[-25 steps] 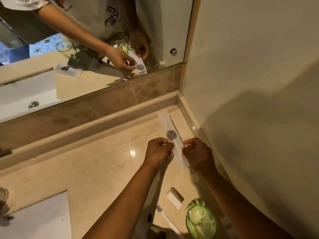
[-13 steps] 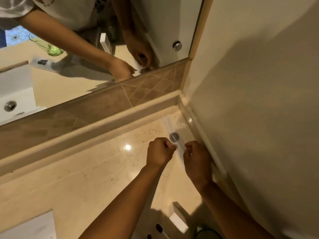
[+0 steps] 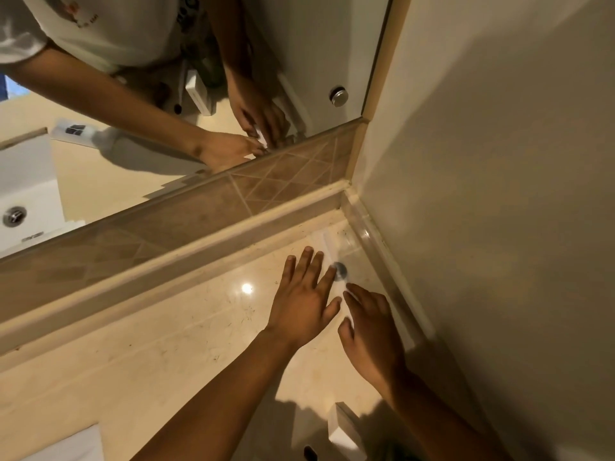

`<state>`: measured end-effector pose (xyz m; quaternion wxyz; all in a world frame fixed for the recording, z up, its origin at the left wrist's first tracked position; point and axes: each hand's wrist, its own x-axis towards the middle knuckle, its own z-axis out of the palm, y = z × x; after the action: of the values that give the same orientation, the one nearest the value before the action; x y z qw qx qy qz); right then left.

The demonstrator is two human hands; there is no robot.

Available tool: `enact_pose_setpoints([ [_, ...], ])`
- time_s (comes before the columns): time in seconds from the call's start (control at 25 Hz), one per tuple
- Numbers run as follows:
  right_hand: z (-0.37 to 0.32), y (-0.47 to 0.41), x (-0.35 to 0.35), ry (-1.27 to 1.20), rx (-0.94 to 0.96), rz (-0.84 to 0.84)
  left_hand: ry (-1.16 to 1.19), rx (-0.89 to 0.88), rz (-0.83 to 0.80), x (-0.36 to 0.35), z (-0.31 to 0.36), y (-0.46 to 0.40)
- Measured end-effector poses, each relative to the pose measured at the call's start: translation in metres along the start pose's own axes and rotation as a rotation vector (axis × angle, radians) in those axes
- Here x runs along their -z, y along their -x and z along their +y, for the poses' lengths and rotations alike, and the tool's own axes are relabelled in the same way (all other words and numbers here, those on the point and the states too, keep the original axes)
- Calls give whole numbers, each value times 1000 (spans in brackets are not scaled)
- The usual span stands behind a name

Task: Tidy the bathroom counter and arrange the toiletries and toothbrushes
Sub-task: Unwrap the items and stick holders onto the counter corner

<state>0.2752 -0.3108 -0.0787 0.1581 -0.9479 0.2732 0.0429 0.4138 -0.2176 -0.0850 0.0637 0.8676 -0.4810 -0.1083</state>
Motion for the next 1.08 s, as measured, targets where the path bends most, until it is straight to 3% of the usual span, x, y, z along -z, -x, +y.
enact_pose_setpoints([
  [0.68,7,-18,0,149,-25,169,31,-16,-110,-3,4,-32],
  [1.08,-1,-19,-1,176,-115,141,3,-37,-107,-5,7,-38],
])
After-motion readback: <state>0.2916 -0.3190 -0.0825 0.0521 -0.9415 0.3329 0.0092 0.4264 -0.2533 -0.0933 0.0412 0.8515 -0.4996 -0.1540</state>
